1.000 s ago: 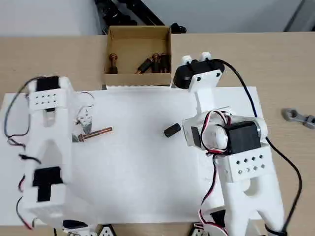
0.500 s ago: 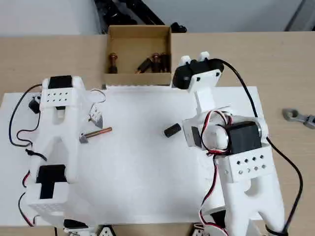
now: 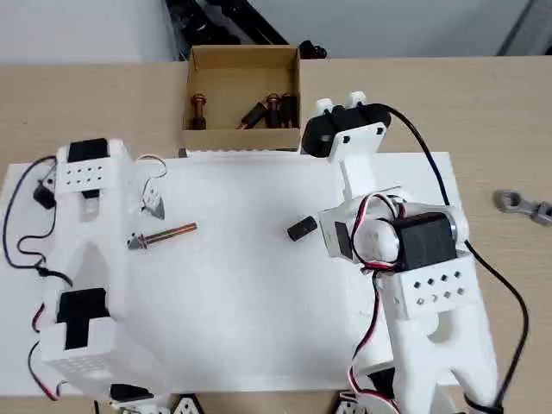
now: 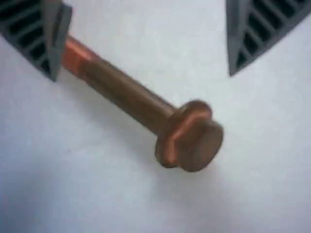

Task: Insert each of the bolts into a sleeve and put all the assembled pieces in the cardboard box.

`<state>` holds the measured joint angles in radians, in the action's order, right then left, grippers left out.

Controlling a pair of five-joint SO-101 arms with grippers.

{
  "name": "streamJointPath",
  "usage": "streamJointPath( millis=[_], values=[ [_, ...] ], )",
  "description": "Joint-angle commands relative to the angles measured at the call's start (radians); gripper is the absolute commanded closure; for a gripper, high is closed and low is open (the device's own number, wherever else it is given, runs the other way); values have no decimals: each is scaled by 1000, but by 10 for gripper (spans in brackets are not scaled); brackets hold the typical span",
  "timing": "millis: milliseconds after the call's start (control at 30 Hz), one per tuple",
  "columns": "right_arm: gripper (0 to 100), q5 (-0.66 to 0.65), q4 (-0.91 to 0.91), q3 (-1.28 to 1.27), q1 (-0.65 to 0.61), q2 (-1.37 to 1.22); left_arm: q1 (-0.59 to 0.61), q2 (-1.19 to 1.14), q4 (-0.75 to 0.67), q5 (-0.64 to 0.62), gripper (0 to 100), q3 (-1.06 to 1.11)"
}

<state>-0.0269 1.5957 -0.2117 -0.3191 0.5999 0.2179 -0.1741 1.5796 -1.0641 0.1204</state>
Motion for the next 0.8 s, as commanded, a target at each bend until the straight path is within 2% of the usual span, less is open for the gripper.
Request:
streamJointPath(
  millis=[0,433,700,767],
  values=[
    [827,-9,-8,41,5,5,-11,8,-109,-3,784,59],
    [827,-9,-2,41,5,10,-15,-9,-226,-6,785,120],
    [827,-9,1,41,5,10,-9,-201,-282,-2,787,143],
    [827,-9,1,41,5,10,-9,-242,-282,5,814,128]
  ],
)
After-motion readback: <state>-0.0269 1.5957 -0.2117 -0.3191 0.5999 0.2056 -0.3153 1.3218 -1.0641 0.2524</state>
